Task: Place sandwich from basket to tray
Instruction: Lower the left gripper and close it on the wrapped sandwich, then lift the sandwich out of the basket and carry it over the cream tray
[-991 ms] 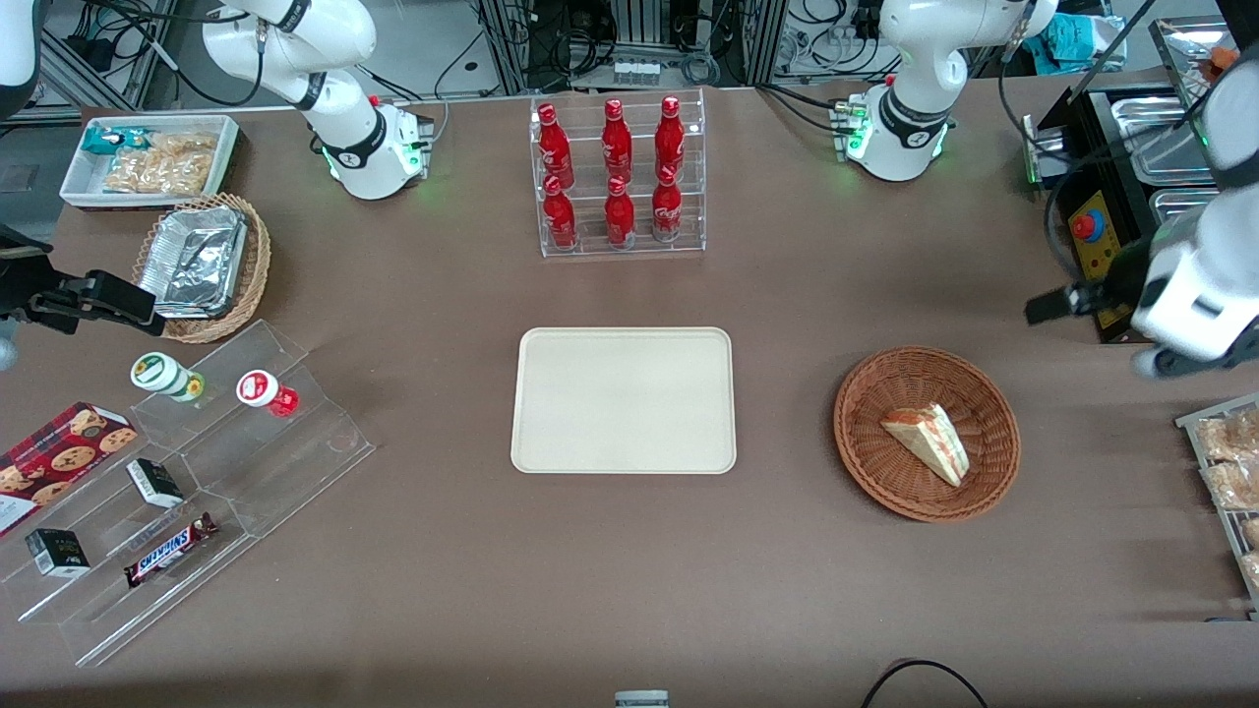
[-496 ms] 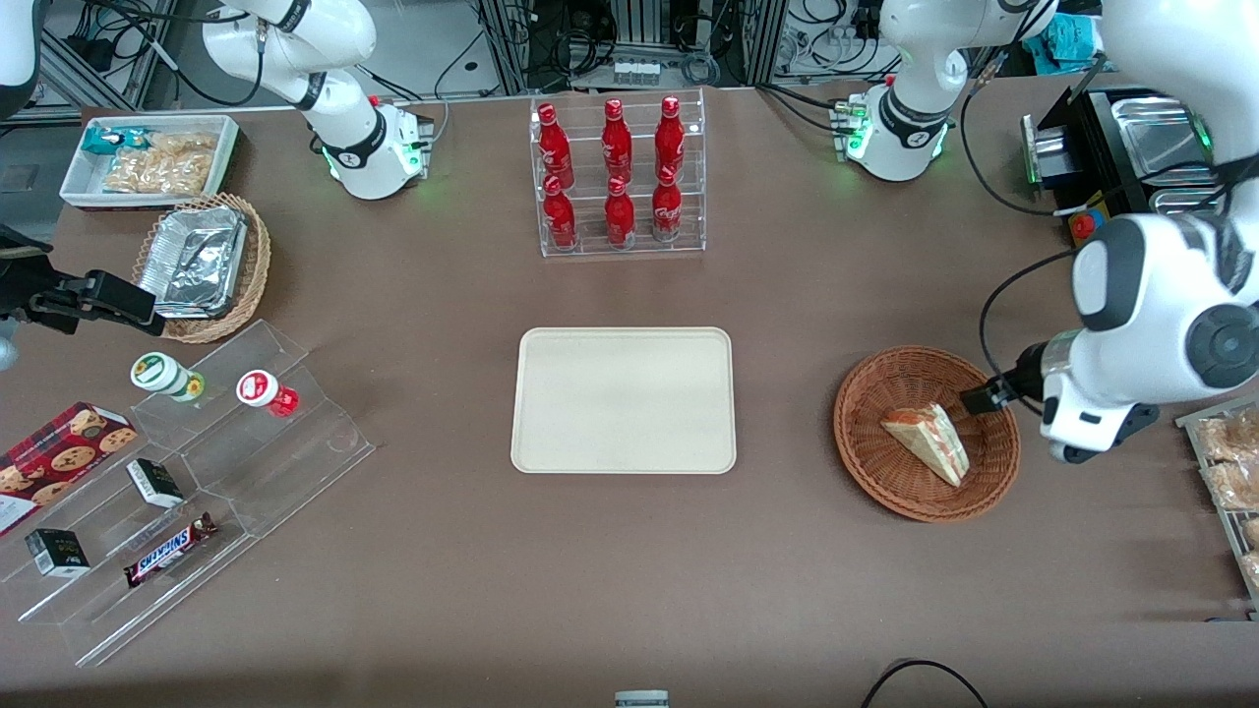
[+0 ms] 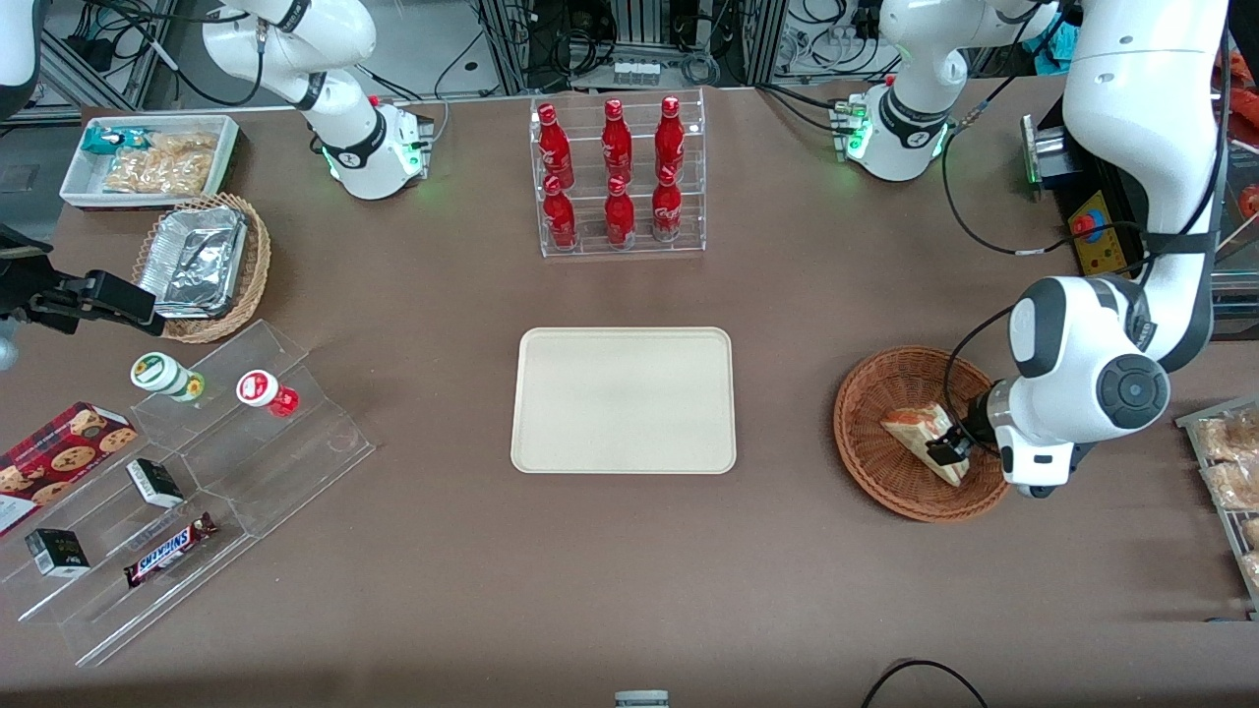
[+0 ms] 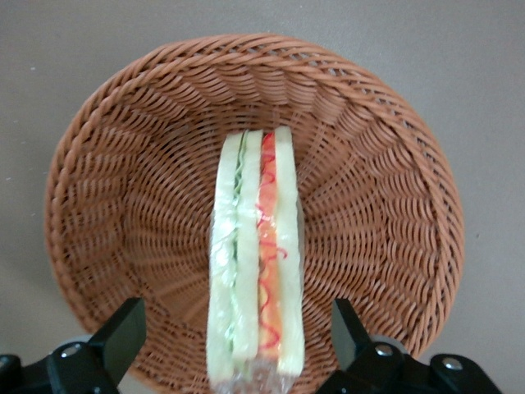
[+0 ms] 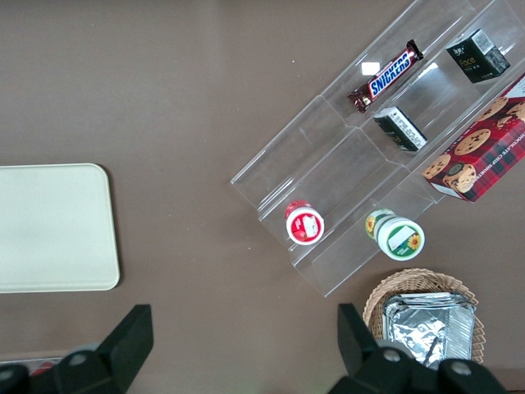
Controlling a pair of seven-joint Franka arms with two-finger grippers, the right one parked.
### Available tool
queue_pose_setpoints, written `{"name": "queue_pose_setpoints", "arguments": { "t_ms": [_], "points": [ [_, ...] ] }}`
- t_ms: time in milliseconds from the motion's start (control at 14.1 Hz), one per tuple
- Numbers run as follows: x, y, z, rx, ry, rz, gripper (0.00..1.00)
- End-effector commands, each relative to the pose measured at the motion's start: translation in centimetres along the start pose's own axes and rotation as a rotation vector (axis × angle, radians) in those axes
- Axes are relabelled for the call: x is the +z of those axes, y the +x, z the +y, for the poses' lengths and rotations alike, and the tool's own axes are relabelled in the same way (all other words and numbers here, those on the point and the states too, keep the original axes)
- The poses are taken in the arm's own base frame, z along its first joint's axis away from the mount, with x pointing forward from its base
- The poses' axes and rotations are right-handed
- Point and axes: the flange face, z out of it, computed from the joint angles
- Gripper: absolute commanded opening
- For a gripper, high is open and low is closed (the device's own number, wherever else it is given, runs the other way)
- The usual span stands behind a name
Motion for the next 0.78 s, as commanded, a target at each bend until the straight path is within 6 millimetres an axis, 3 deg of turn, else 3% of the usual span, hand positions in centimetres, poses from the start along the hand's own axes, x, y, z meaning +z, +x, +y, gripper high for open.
{"name": "queue_pose_setpoints", "arguments": {
  "t_ms": [0,283,354,496,566,708],
  "points": [
    [1.9,-0.3,-0.1,-0.028,-0.021,0.007,1.0],
    [5.5,-0.9,-0.8,-0.031,-0.007,-0.004,0.99],
    [5.7,-0.9,-0.8,-0.029,-0.003,-0.007,0.89],
    [5.5,-1.0,-0.6,-0.025,-0.003,-0.008,0.44],
    [4.6,-0.8,-0.4,-0.024,-0.01,0.001,0.33],
    [1.4,-2.4,2.0,0.019,-0.008,0.007,0.3]
  ]
}}
